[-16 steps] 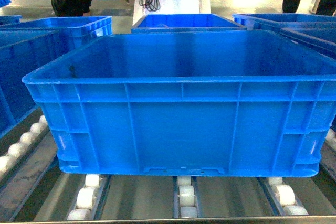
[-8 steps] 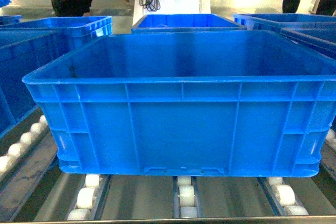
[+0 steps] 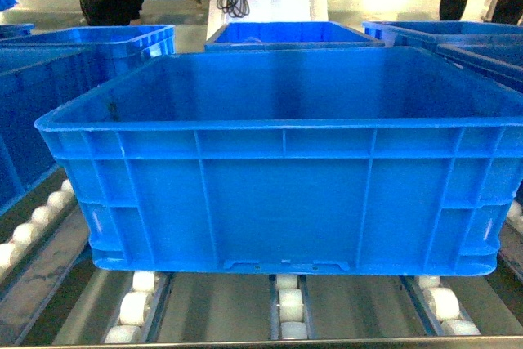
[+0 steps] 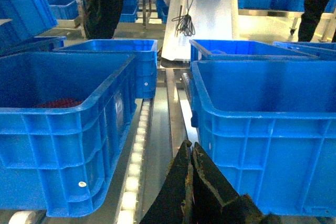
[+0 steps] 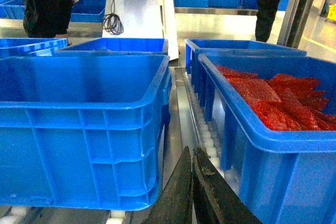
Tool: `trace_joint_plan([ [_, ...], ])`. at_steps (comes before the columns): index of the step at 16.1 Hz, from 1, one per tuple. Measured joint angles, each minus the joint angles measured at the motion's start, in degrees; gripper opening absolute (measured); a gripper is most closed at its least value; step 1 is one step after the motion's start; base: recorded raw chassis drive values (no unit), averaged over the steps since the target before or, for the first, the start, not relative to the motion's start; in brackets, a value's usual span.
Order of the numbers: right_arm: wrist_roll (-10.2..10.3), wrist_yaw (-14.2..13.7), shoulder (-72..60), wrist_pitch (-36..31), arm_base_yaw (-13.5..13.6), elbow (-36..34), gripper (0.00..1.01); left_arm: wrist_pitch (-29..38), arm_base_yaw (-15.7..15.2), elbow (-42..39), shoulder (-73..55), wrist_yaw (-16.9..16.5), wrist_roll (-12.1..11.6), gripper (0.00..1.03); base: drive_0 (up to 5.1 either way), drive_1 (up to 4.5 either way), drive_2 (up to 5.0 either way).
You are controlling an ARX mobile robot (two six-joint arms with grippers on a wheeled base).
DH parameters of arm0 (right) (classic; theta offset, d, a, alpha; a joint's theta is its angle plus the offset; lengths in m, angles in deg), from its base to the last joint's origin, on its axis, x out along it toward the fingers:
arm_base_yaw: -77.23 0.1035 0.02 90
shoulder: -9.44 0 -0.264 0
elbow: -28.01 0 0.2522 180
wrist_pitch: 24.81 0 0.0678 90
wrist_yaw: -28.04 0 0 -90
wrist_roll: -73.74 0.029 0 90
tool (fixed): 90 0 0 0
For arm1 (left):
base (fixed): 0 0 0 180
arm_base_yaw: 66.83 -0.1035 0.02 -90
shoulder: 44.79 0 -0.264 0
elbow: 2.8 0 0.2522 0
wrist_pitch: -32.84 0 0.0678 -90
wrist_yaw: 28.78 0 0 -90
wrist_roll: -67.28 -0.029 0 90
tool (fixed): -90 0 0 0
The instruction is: Place box next to blue box on left shelf
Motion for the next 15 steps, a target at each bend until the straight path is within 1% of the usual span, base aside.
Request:
trace_joint_plan([
  [4, 0.0, 0.0, 4.52, 4.55, 0.0, 0.0, 0.01, -4.28, -0.02, 0.0, 4.28, 0.0, 0.0, 0.02, 0.0, 0.0, 0.0],
  [5, 0.04, -0.04, 6.47, 7.21, 0.0, 0.02, 0.01, -12.68, 0.0, 0.02, 9.7, -0.17, -0.04, 0.02, 0.0, 0.0, 0.0],
  [6, -0.02, 0.11, 13.14, 15.23, 0.0, 0.02, 0.01, -13.4, 0.0, 0.02, 13.27, 0.09, -0.02, 0.02, 0.0, 0.0, 0.0],
  [7, 0.0, 0.17, 14.49, 13.97, 0.04, 0.17, 0.01, -14.38, -0.02, -0.02, 13.25, 0.0, -0.07, 0.02, 0.0, 0.0, 0.0],
  [8, -0.09, 0.04, 14.43, 15.54, 0.26, 0.02, 0.02, -14.6, -0.02, 0.02, 13.25, 0.22, -0.04, 0.02, 0.0, 0.0, 0.0],
  [9, -0.04, 0.04, 14.4, 14.75, 0.26, 0.02, 0.14, -13.9, 0.0, 0.02, 13.25, 0.04, -0.04, 0.1, 0.0, 0.0, 0.0],
  [13, -0.04, 0.02, 14.4, 15.06, 0.26, 0.02, 0.7, -14.23, -0.02, 0.02, 13.25, 0.0, -0.04, 0.65, 0.0, 0.0, 0.0],
  [15, -0.04, 0.02, 14.4, 15.06, 0.26, 0.02, 0.95, -14.21, -0.02, 0.02, 13.25, 0.0, -0.04, 0.91, 0.0, 0.0, 0.0],
])
